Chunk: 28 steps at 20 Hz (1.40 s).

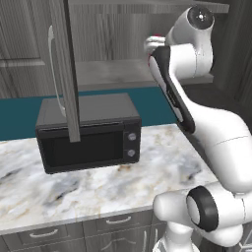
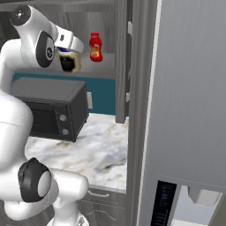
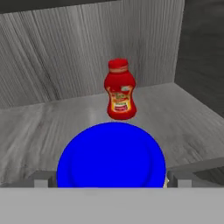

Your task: Move the ketchup and mayonnaise from the cabinet to the dining counter.

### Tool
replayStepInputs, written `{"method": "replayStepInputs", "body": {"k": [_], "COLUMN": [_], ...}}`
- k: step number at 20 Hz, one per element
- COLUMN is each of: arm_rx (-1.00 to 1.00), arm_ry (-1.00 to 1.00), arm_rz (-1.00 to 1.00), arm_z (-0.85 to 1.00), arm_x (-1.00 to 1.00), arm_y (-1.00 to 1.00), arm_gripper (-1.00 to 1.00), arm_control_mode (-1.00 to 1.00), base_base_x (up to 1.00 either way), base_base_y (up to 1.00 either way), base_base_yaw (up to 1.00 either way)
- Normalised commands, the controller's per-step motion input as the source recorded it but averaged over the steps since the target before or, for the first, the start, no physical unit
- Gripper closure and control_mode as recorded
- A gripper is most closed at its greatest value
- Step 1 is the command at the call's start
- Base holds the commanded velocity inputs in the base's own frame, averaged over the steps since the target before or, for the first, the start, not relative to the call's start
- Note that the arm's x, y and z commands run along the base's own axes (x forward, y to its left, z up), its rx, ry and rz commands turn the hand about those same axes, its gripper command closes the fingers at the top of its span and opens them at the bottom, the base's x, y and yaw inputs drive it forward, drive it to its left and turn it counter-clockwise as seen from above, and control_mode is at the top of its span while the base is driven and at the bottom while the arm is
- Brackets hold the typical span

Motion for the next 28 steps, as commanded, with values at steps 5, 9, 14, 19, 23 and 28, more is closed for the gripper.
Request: {"method": "replayStepInputs", "body": {"k": [5,9,14,19,23,28], "arm_rx": [-0.01,-0.05,-0.07,-0.07,0.0,0.0], "arm_ry": [0.05,0.17,0.26,0.16,0.01,-0.01], "arm_rz": [0.0,0.01,0.04,0.15,0.23,0.22], "arm_z": [-0.05,-0.28,-0.39,-0.58,-0.51,-0.29], "arm_x": [-1.0,-1.0,-0.91,-0.51,-0.15,0.0], "arm_y": [0.0,0.0,0.0,0.0,0.0,0.0], "arm_gripper": [1.0,1.0,1.0,1.0,1.0,1.0], "arm_control_mode": [-1.0,-1.0,-1.0,-1.0,-1.0,-1.0], "base_base_x": [0.0,0.0,0.0,0.0,0.0,0.0], "base_base_y": [0.0,0.0,0.0,0.0,0.0,0.0], "base_base_yaw": [0.0,0.0,0.0,0.0,0.0,0.0]}}
